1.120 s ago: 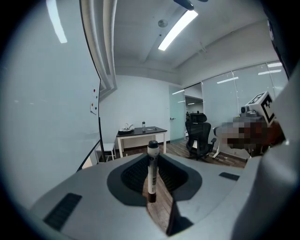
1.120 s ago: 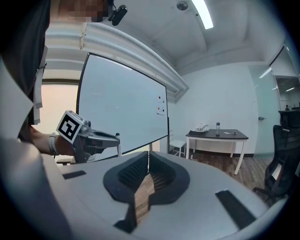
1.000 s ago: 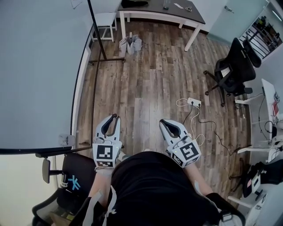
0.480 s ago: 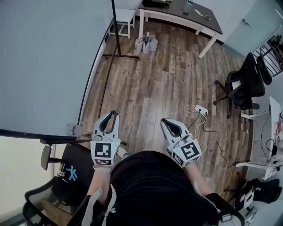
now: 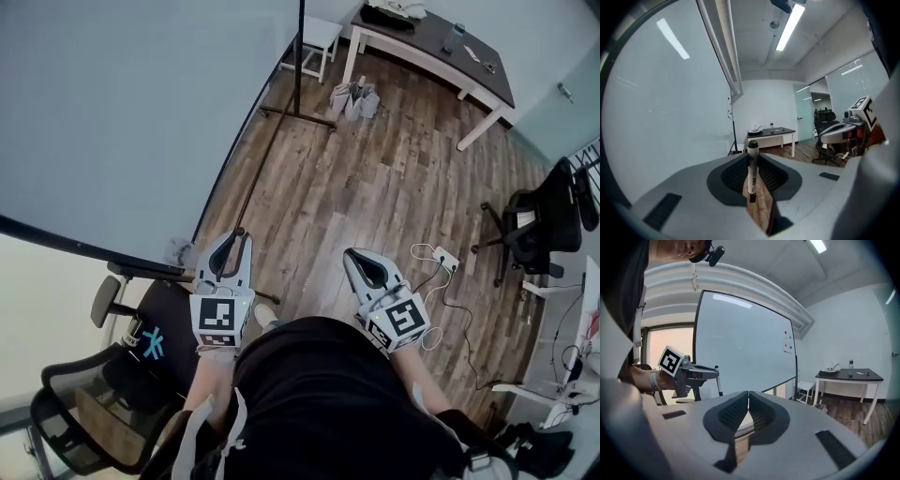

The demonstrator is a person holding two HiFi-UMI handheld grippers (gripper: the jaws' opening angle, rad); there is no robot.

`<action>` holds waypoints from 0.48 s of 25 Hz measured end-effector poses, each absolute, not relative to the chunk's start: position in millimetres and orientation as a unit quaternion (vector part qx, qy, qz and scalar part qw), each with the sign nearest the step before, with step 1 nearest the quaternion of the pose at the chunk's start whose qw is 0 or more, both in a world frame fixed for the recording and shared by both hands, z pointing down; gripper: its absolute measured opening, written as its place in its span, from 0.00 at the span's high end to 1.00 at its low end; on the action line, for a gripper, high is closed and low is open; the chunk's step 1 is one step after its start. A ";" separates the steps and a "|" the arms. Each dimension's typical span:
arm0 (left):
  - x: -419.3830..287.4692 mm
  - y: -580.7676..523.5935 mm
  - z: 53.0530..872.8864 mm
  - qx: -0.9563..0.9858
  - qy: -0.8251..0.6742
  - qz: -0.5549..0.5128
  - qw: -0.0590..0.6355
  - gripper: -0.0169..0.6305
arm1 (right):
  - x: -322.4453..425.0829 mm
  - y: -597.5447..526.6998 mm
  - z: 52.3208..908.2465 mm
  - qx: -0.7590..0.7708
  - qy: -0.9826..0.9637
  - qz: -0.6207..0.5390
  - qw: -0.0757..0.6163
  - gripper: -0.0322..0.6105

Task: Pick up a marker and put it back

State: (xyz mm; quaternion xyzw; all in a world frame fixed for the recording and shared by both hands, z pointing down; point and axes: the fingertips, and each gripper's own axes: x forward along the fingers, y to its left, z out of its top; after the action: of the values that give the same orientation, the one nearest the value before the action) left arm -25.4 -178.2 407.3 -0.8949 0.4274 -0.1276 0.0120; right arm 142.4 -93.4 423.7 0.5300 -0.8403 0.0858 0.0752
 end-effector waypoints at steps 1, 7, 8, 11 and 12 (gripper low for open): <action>-32.2 -180.1 405.7 -0.892 0.434 -0.127 0.013 0.86 | 137.4 -97.4 423.2 0.524 -0.844 0.085 0.075 0.92; -76.1 -190.1 399.5 -0.867 0.482 -0.127 0.013 0.86 | 107.3 -119.0 421.6 0.488 -0.866 0.081 0.076 0.92; -82.9 -190.8 398.5 -0.863 0.490 -0.127 0.013 0.86 | 102.3 -122.0 421.5 0.482 -0.869 0.080 0.076 0.92; -103.3 -192.0 396.8 -0.852 0.508 -0.126 0.012 0.86 | 87.0 -130.4 421.7 0.465 -0.879 0.078 0.076 0.92; -109.8 -192.5 395.8 -0.849 0.514 -0.125 0.013 0.86 | 81.9 -133.2 421.5 0.460 -0.881 0.077 0.077 0.92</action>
State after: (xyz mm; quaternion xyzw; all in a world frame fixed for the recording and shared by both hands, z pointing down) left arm -109.8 -192.5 395.8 -0.8488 0.5135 -0.1252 0.0132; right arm 81.9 -133.2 421.5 0.4602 -0.8811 0.0772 0.0766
